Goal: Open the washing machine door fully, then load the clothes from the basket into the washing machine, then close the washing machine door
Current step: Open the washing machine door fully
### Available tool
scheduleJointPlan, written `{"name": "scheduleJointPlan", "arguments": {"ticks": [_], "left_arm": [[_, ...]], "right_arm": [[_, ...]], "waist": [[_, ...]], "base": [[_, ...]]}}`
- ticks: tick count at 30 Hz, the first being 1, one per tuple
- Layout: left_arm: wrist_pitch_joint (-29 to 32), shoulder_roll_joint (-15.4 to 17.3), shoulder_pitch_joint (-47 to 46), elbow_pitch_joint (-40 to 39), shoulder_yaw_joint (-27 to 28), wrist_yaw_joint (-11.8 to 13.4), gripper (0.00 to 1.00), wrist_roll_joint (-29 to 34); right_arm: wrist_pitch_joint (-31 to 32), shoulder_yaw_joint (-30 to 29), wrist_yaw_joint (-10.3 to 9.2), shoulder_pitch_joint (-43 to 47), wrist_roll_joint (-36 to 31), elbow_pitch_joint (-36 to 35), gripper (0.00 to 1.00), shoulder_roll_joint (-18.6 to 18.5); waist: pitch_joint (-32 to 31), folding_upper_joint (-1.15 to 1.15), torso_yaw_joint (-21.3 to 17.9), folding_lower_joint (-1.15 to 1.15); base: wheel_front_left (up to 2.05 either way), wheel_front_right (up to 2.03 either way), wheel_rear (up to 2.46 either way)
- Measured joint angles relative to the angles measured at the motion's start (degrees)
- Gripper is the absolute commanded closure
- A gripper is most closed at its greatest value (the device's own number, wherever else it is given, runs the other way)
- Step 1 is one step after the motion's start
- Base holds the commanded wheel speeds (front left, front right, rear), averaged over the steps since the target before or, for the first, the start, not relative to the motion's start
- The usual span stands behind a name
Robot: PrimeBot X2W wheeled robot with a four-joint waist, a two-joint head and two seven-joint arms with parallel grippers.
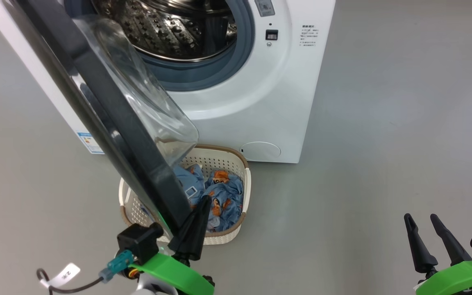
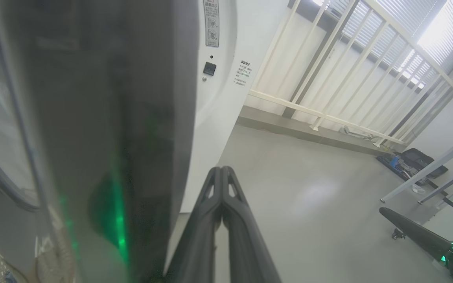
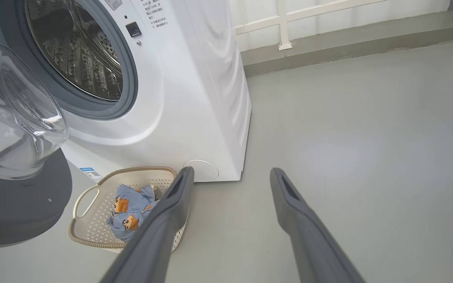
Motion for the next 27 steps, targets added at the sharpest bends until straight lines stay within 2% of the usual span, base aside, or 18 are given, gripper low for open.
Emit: {"name": "scheduleJointPlan", "arguments": {"ticks": [22, 27], "left_arm": [[0.01, 0.19, 6.28, -5.38, 5.15, 0.18, 1.00, 2.21], [0.01, 0.21, 6.88, -6.46, 6.35, 1.12, 1.00, 3.04]], "right_arm": [[0.00, 0.18, 0.00, 0.26, 0.01, -0.35, 0.00, -1.16], [0.00, 0.15, 0.00, 0.27, 0.01, -0.37, 0.00, -1.23]], "waist": [[-1.32, 0.00, 6.73, 0.00], [-1.17, 0.00, 8.54, 0.00]], "base": [[0.00, 0.00, 0.00], [0.00, 0.00, 0.00]]}}
